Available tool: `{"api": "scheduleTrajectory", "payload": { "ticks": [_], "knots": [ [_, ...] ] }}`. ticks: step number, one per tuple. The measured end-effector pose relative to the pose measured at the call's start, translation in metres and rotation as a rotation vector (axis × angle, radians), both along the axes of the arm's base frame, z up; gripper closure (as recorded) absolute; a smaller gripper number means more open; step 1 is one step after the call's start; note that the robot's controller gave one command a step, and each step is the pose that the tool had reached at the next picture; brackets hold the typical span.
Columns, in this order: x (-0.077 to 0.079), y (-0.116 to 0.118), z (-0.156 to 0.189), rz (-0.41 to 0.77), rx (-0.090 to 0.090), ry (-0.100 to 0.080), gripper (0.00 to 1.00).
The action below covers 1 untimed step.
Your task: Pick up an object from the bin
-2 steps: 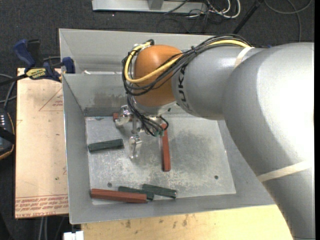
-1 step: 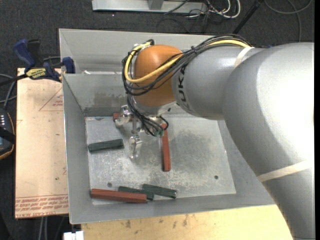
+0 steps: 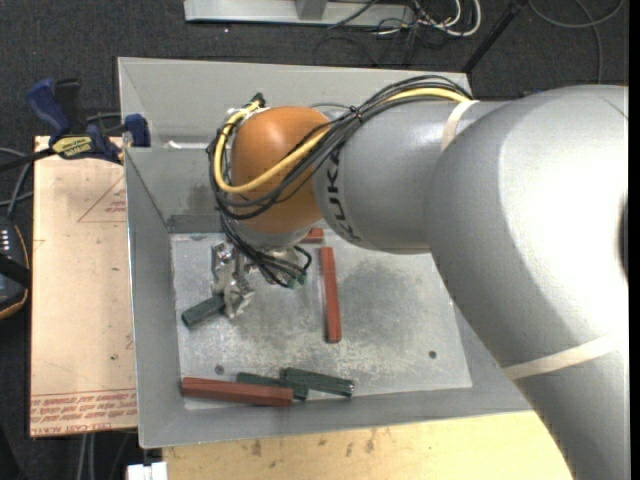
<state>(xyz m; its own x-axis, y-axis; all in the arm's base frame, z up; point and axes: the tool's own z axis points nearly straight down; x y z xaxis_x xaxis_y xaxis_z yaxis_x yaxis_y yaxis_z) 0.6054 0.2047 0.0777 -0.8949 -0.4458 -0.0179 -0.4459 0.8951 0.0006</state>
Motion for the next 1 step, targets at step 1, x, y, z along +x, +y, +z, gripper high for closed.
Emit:
{"api": "scheduleTrajectory", "payload": {
  "ticks": [1],
  "knots": [
    [0.0,0.0,0.0,0.0,0.0,0.0,1.0]
  ]
}}
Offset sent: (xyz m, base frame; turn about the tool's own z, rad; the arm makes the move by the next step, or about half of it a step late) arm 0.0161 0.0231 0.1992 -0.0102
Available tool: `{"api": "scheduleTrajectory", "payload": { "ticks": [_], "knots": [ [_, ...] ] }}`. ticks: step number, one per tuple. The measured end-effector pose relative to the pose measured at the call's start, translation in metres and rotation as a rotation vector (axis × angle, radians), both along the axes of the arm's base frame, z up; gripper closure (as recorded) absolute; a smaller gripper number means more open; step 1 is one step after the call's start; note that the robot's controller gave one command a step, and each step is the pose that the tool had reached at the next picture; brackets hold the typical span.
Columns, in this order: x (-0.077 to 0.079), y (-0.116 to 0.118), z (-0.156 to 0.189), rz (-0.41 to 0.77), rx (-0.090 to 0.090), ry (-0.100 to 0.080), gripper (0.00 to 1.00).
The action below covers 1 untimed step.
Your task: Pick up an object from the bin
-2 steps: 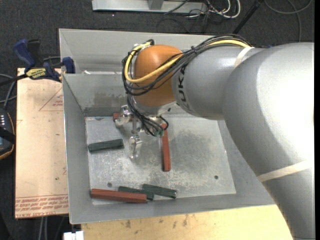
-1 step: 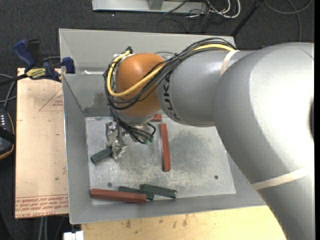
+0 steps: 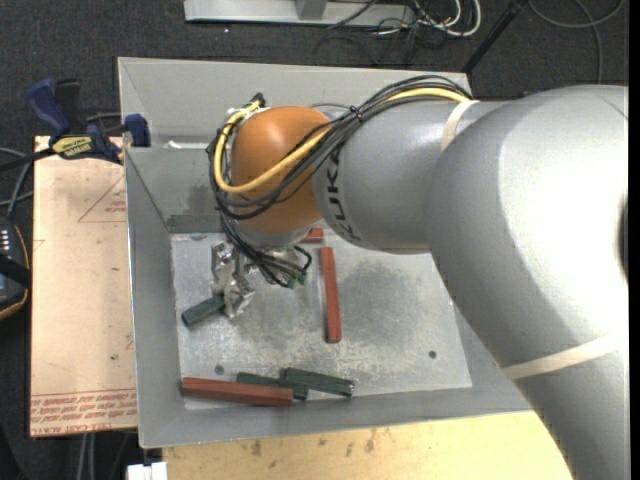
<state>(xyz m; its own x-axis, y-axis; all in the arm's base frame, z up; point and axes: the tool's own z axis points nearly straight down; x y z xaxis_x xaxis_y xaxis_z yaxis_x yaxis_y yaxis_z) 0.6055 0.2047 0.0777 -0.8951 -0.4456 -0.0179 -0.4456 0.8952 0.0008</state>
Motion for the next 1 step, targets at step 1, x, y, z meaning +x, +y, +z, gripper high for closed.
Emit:
{"api": "scheduleTrajectory", "payload": {
  "ticks": [1],
  "knots": [
    [0.0159,0.022,0.1898,0.009,-0.007,0.014,1.0]
  ]
}}
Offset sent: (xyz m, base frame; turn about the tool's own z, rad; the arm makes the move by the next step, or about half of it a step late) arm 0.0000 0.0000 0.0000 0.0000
